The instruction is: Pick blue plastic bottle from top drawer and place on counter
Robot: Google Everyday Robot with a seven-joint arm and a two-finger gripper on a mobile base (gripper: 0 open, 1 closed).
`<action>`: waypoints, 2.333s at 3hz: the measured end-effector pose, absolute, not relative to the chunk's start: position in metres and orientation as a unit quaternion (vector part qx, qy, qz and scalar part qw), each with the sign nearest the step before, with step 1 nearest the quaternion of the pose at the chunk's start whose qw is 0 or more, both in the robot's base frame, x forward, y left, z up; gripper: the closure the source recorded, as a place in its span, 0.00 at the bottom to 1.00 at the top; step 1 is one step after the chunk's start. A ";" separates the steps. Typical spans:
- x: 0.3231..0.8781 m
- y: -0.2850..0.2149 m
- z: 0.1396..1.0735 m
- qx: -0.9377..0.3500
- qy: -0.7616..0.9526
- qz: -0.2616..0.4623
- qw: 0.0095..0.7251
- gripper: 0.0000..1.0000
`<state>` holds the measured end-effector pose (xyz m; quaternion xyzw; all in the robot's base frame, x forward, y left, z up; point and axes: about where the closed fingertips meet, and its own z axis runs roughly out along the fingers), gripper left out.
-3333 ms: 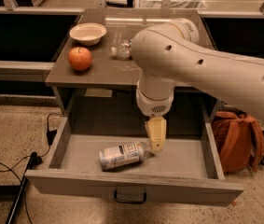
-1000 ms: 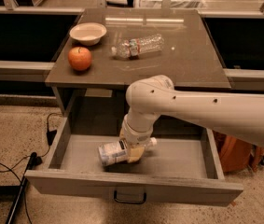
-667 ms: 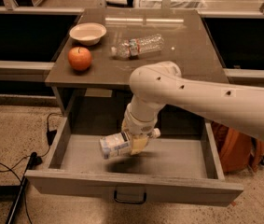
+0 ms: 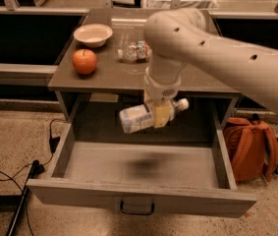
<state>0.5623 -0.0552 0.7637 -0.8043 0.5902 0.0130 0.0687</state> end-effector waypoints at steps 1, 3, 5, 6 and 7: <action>0.593 -0.112 0.785 -0.775 0.631 0.018 0.040 1.00; 0.614 -0.148 0.809 -0.743 0.665 0.025 0.075 1.00; 0.627 -0.172 0.846 -0.688 0.711 0.017 0.143 1.00; 0.622 -0.184 0.879 -0.649 0.731 0.002 0.208 1.00; 0.625 -0.186 0.880 -0.647 0.732 -0.002 0.215 1.00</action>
Offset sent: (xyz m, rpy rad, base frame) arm 0.1077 -0.1614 0.1075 0.0894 -0.0169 -0.3562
